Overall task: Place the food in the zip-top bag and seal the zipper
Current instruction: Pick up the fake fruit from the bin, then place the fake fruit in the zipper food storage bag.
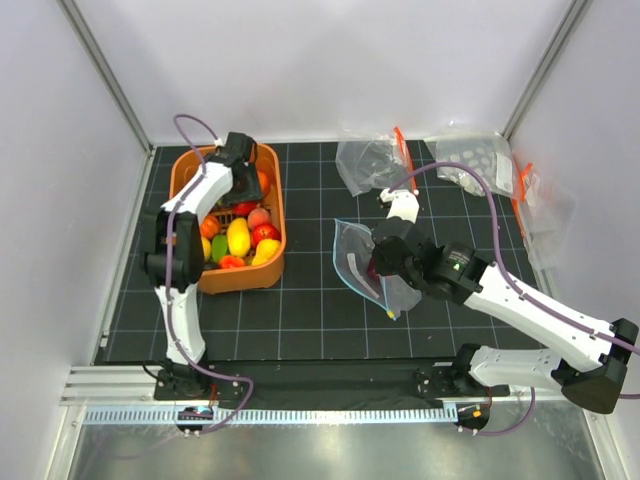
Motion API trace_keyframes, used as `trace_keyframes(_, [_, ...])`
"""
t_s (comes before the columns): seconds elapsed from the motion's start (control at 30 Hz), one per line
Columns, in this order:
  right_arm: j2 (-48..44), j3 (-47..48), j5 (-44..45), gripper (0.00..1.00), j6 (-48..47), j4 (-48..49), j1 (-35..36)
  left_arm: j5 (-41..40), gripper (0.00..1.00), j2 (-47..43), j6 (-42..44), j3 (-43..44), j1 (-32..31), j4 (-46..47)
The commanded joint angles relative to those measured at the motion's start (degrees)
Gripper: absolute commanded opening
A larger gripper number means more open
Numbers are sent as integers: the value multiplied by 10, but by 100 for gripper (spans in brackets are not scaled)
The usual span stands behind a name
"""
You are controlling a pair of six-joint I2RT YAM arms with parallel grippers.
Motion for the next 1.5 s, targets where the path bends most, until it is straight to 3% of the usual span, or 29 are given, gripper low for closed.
trace_keyframes(0.0, [-4,15,-2,1,-7,8,2,-13,45,-117,-1,-55,-1,27])
trace_keyframes(0.2, [17,23,-15,1,-14,21,2,62,45,-248,-2,-133,-10,57])
trace_keyframes(0.43, [40,37,-26,1,-20,34,3,157,45,-385,-46,-205,-89,91])
trace_keyframes(0.8, [57,43,-34,1,-14,53,2,44,45,-564,-130,-328,-308,139])
trace_keyframes(1.0, [54,49,-40,1,-8,52,2,-12,45,-554,-141,-353,-400,143])
trace_keyframes(1.13, [47,47,-48,1,-3,50,2,-32,44,-511,-140,-343,-428,145])
trace_keyframes(1.33, [45,44,-45,1,-1,44,2,-148,46,-420,-123,-237,-498,53])
trace_keyframes(1.43, [41,42,-41,1,0,42,2,-159,52,-381,-112,-193,-514,30])
trace_keyframes(1.47, [40,42,-36,1,1,42,2,-156,61,-374,-111,-183,-517,27])
